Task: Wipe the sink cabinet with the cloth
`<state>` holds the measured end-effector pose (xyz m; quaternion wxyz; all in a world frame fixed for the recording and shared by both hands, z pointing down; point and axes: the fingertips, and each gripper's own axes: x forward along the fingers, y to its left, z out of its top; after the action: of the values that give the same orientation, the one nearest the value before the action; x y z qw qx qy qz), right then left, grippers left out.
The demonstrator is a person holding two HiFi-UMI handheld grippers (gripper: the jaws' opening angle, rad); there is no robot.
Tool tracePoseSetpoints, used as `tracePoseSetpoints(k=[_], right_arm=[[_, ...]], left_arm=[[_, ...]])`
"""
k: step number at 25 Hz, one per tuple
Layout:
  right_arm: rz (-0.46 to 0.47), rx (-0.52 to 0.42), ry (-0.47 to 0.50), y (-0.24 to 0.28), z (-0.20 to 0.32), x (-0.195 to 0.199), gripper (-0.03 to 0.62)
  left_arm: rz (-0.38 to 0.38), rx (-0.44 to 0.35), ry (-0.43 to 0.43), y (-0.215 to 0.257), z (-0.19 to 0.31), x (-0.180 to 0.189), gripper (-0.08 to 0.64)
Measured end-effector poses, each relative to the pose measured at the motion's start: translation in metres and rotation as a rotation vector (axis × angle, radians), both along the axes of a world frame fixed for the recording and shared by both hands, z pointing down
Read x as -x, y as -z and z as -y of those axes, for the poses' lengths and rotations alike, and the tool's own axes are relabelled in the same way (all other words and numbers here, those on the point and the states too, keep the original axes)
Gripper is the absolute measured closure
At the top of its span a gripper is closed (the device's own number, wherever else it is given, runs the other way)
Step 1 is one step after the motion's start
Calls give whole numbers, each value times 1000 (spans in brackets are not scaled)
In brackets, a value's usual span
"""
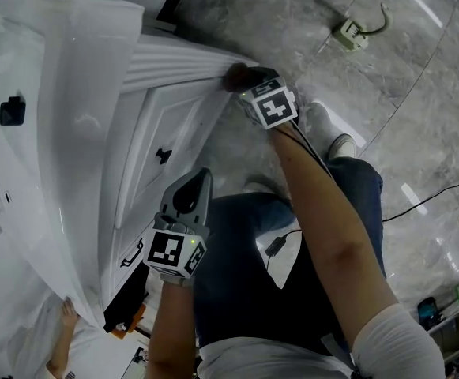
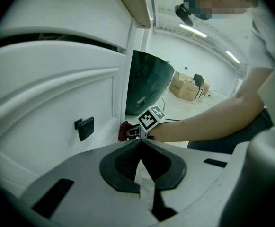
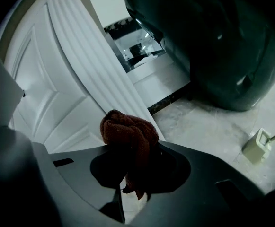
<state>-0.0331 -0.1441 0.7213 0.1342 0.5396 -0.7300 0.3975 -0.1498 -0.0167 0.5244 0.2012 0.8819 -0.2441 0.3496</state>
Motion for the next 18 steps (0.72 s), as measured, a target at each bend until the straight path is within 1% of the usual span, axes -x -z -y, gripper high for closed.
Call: tracePoseSetpoints(k=[6,9,11,15,18], right_arm=[[13,73,8,-59,2,-1,502],[5,109,18,-80,1,-1,502],[5,144,14,-94,-1,-1,503],[15,161,2,-103,-1,2,506],[6,158,-3,-104,-1,4,515]], left_arm=[[23,-8,-2,-16,7,9,549],[81,-33,-36,-27,8,13,549],[96,-29,-46,-33,7,13,549],[101,1,-48,-39,0,12,549],[98,14,-38,-39,-4,14,549]])
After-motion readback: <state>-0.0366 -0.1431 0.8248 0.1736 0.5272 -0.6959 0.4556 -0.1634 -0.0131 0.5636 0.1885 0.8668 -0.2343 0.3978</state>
